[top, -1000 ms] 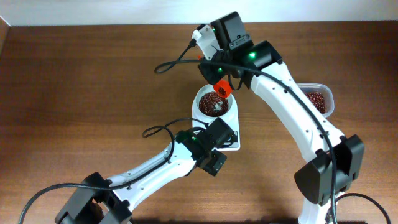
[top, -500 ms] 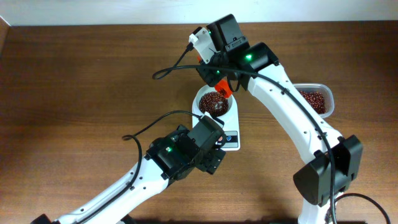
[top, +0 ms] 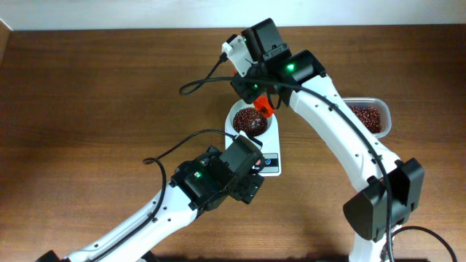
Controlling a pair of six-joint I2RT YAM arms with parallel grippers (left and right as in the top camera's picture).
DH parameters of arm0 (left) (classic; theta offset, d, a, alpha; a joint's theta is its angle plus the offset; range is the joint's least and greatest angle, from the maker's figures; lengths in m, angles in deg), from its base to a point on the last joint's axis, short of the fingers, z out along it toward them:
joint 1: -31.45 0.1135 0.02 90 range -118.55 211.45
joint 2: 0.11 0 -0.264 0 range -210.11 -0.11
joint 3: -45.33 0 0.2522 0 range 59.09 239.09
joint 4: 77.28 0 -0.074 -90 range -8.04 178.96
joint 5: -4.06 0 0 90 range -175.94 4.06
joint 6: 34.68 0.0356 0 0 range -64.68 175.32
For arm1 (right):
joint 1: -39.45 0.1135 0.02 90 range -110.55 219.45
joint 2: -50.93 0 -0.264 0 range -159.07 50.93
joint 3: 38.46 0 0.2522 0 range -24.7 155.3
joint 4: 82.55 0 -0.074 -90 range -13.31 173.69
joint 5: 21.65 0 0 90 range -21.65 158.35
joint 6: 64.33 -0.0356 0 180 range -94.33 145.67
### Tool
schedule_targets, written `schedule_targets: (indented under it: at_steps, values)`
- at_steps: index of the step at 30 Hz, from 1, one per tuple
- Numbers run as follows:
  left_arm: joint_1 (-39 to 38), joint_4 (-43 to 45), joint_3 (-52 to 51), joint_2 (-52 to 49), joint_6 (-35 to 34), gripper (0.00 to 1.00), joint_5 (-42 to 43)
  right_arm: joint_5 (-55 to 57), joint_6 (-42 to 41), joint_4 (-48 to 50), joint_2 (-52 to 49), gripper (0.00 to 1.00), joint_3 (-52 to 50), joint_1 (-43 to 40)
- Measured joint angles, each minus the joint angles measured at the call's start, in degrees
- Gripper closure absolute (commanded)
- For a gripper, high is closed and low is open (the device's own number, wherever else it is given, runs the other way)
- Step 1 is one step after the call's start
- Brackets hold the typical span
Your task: Scoop item into bowl and weigh 50g on scale
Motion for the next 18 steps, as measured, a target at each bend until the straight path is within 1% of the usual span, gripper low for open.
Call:
schedule_targets:
  at_steps: [3, 5, 15, 18]
  values:
    - [0.0, 0.0, 0.0, 0.0, 0.0, 0.01, 0.0, 7.0, 0.0, -0.2, 0.0, 0.96, 0.0, 4.1]
    - [0.0, 0.0, 0.0, 0.0, 0.0, 0.01, 0.0, 9.0, 0.0, -0.2, 0.0, 0.96, 0.0, 5.8]
    - [0.0, 0.0, 0.0, 0.0, 0.0, 0.01, 0.0, 14.7, -0.2, 2.4, 0.0, 0.96, 0.0, 6.3]
    - [0.0, 0.0, 0.0, 0.0, 0.0, 0.01, 0.0, 15.6, -2.4, 2.9, 0.0, 0.96, 0.0, 6.3]
